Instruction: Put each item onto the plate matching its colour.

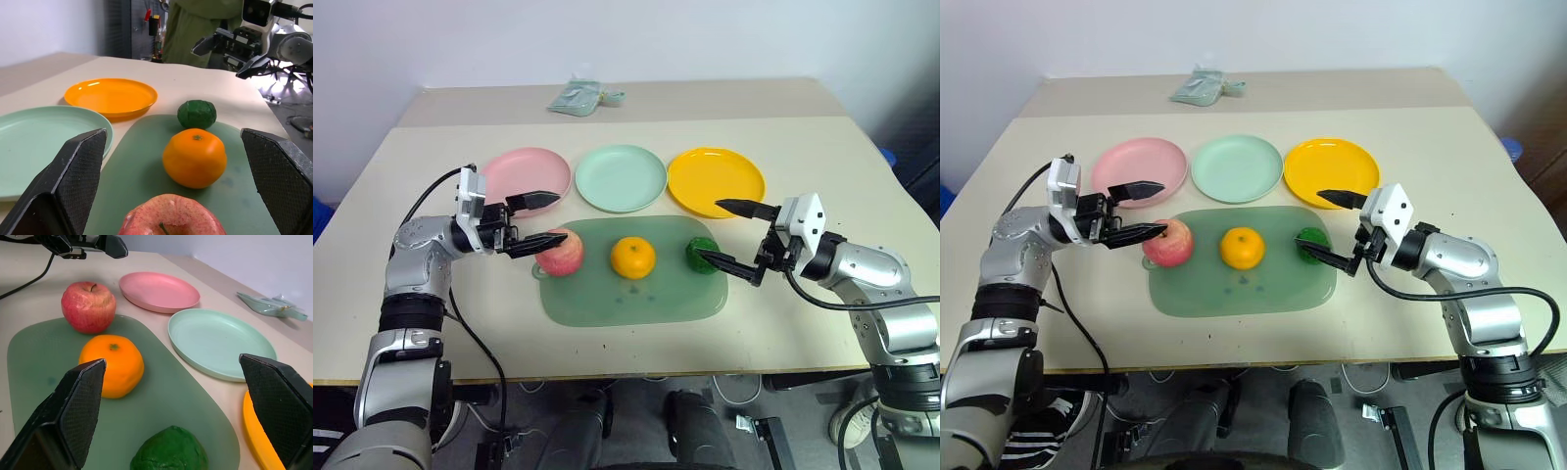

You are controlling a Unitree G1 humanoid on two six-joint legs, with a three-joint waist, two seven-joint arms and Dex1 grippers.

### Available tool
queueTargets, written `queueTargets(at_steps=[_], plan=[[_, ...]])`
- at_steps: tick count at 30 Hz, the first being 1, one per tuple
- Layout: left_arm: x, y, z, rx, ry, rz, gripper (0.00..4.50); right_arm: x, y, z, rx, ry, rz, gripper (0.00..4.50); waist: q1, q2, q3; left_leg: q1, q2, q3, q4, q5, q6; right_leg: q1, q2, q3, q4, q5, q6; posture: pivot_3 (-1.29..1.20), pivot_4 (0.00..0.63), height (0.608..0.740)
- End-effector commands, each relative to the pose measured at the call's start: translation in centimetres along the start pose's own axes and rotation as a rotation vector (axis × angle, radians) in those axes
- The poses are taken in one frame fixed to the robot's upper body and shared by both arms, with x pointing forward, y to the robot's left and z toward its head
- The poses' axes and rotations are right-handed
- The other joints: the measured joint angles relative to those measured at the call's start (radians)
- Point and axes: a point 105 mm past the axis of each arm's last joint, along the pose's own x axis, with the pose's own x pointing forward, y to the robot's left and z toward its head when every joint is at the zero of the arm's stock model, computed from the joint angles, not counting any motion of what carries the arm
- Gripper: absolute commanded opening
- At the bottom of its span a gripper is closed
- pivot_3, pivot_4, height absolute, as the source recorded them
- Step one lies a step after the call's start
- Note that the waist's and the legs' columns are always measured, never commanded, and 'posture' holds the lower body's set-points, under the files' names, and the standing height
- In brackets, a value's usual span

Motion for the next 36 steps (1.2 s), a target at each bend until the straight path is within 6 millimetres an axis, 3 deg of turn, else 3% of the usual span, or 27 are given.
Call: queueTargets(at_steps=[1,5,13,21,36], plan=[[-0.6,-0.1,0.9,0.036,-0.022,0.026,4.50,0.0,-0.4,1.5,-0.052,-0.031,0.001,4.46,0.001,0.000,0.000,0.000,0.000,0.000,0.000,0.000,0.000,0.000,0.000,0.000,0.000,0.000,0.000,0.00,0.150,0.740],[-0.2,-0.4,2.4,0.044,-0.045,0.032,4.50,0.2,0.0,2.1,-0.019,-0.040,0.041,4.46,0.003,0.000,0.000,0.000,0.000,0.000,0.000,0.000,0.000,0.000,0.000,0.000,0.000,0.000,0.000,0.00,0.150,0.740],[-2.1,-0.5,2.3,0.030,0.007,0.094,4.50,0.9,1.2,2.0,-0.034,-0.013,0.144,4.46,0.001,0.000,0.000,0.000,0.000,0.000,0.000,0.000,0.000,0.000,0.000,0.000,0.000,0.000,0.000,0.00,0.150,0.740],[-3.3,-0.1,-0.4,0.136,0.135,0.140,4.50,1.3,1.3,1.8,-0.051,-0.003,0.155,4.46,0.005,0.000,0.000,0.000,0.000,0.000,0.000,0.000,0.000,0.000,0.000,0.000,0.000,0.000,-0.001,0.00,0.150,0.740],[-0.8,-0.7,-3.7,0.102,0.151,0.066,4.50,1.0,1.3,1.4,-0.065,0.025,0.141,4.46,0.005,0.000,0.000,0.000,0.000,0.000,0.000,0.000,0.000,0.000,0.000,0.000,0.000,0.000,-0.001,0.00,0.150,0.740]])
